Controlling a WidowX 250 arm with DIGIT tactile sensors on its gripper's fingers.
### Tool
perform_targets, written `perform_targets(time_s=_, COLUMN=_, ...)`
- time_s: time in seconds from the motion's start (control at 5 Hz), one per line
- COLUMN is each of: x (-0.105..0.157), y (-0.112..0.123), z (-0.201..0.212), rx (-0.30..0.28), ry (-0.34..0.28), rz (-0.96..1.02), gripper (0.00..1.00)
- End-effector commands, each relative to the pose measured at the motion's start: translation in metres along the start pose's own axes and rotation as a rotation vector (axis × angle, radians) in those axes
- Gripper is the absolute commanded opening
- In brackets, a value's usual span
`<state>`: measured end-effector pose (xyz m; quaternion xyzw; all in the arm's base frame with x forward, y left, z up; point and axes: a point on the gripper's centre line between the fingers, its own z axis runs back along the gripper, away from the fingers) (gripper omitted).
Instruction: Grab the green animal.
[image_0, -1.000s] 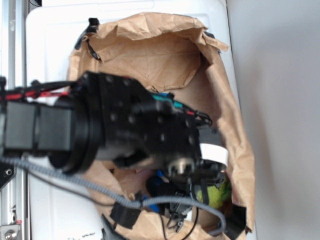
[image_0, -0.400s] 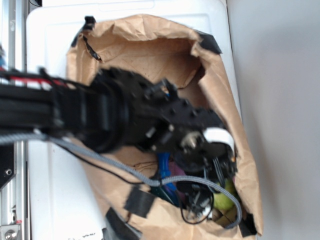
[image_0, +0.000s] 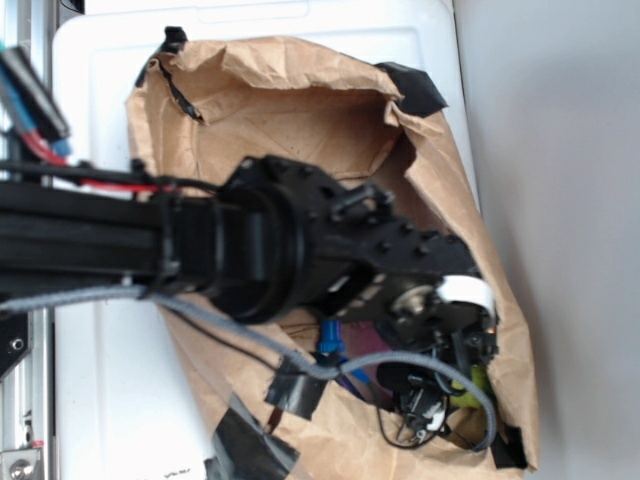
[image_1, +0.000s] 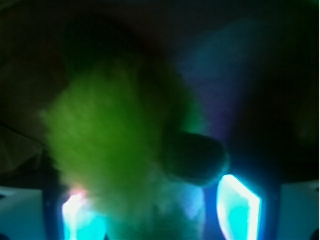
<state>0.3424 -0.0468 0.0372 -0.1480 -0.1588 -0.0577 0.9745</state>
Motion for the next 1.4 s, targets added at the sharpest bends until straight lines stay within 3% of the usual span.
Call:
perform_targets(time_s=0.0, x=0.01, y=-0.004, z=0.095, rx=0.014, ry=0.074, rz=0.03, gripper=0.0)
perform_targets(time_s=0.2, x=0.004, y=0.002, z=0.123, rx=0.019, ry=0.101, rz=0.039, gripper=0.0)
perform_targets(time_s=0.4, x=-0.002, y=0.002, z=0.136, rx=0.085, ry=0.092, rz=0.055, gripper=0.0)
perform_targets(time_s=0.6, x=-0.002, y=-0.005, z=0.144, rx=0.276, ry=0.172, rz=0.125, gripper=0.0)
perform_targets(time_s=0.8, x=-0.005, y=-0.011, z=0.149, rx=0.509, ry=0.224, rz=0.237, gripper=0.0)
perform_targets(time_s=1.0, x=-0.015, y=0.0, z=0.171, rx=0.417, ry=0.172, rz=0.219, gripper=0.0)
perform_targets(time_s=1.2, x=-0.024, y=-0.001, z=0.169, rx=0.432, ry=0.139, rz=0.176, gripper=0.0)
